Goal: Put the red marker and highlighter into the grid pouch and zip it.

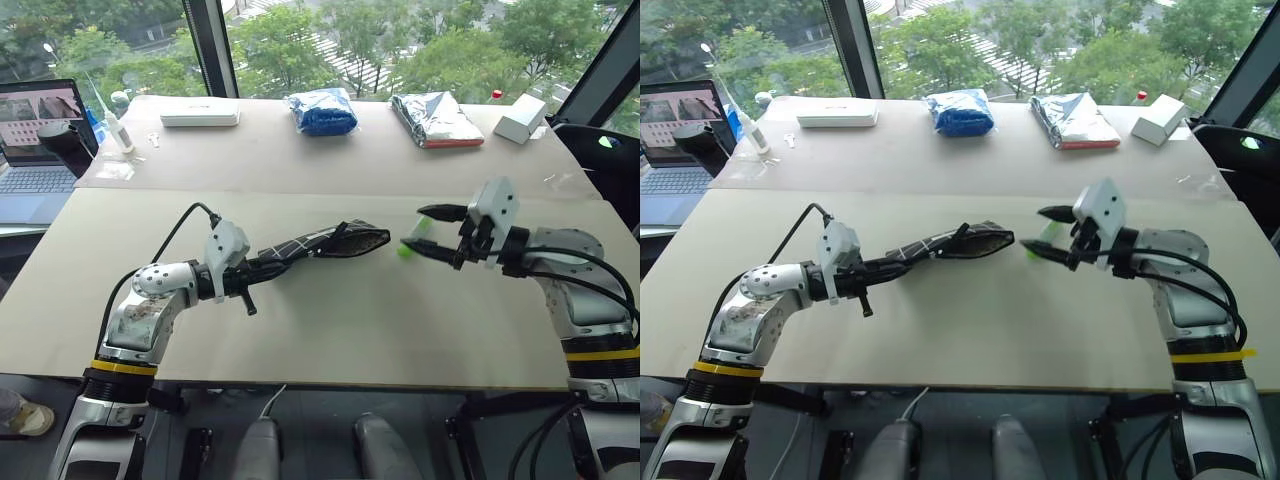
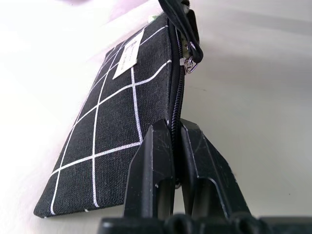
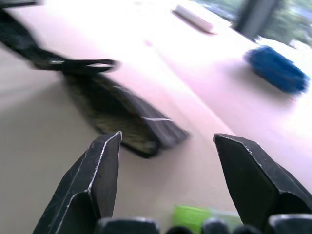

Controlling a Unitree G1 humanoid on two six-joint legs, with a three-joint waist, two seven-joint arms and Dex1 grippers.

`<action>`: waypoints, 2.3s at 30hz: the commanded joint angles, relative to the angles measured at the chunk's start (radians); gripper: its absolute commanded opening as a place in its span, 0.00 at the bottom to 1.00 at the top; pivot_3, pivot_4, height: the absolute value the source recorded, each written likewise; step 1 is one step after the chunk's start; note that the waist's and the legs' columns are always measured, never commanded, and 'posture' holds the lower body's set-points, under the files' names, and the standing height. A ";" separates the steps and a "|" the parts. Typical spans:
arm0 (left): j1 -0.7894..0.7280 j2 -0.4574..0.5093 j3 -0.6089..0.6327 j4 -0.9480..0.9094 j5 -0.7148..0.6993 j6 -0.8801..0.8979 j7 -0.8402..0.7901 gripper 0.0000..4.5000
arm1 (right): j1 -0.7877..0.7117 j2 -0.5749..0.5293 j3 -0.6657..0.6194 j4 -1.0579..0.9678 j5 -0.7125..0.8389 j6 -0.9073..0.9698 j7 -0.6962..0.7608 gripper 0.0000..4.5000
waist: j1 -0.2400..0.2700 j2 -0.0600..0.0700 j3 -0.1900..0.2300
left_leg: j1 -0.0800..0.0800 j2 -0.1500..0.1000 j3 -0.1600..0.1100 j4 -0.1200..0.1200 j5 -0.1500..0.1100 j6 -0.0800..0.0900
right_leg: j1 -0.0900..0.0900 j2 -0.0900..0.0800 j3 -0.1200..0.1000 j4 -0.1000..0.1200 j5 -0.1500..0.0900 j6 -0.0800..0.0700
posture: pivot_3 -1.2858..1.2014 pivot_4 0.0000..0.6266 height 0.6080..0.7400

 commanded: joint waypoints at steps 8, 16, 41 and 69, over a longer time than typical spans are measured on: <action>0.009 -0.004 -0.001 -0.053 -0.003 -0.014 0.020 0.00 | 0.054 0.279 -0.096 -0.100 -0.109 0.358 -0.603 0.75 | 0.004 0.000 0.000 | -0.002 0.000 0.000 -0.001 0.000 0.000 | -0.002 0.000 0.000 -0.001 0.000 0.000 | 0.52 0.24 1.00; 0.010 -0.017 -0.007 -0.065 -0.006 -0.005 0.035 0.00 | 0.008 0.398 -0.097 -0.097 -0.108 0.383 -0.712 0.75 | -0.002 0.000 0.000 | -0.002 0.000 0.000 -0.001 0.000 0.000 | -0.002 0.000 0.000 0.000 0.000 0.000 | 0.52 0.24 1.00; 0.073 -0.024 0.013 -0.080 -0.008 -0.027 0.076 0.00 | 0.059 0.473 0.021 -0.015 -0.263 0.329 -0.814 0.75 | -0.010 0.000 0.000 | -0.002 0.000 0.000 -0.001 0.000 0.000 | -0.002 0.000 0.000 -0.001 0.000 0.000 | 0.52 0.24 1.00; 0.046 -0.024 -0.003 -0.027 -0.001 -0.056 0.039 0.00 | 0.250 -0.168 0.039 -0.165 -0.108 -0.337 0.143 0.24 | -0.002 0.000 0.000 | -0.002 0.000 0.000 -0.002 -0.001 0.001 | 0.001 -0.001 0.000 -0.007 -0.002 0.003 | 0.52 0.24 1.00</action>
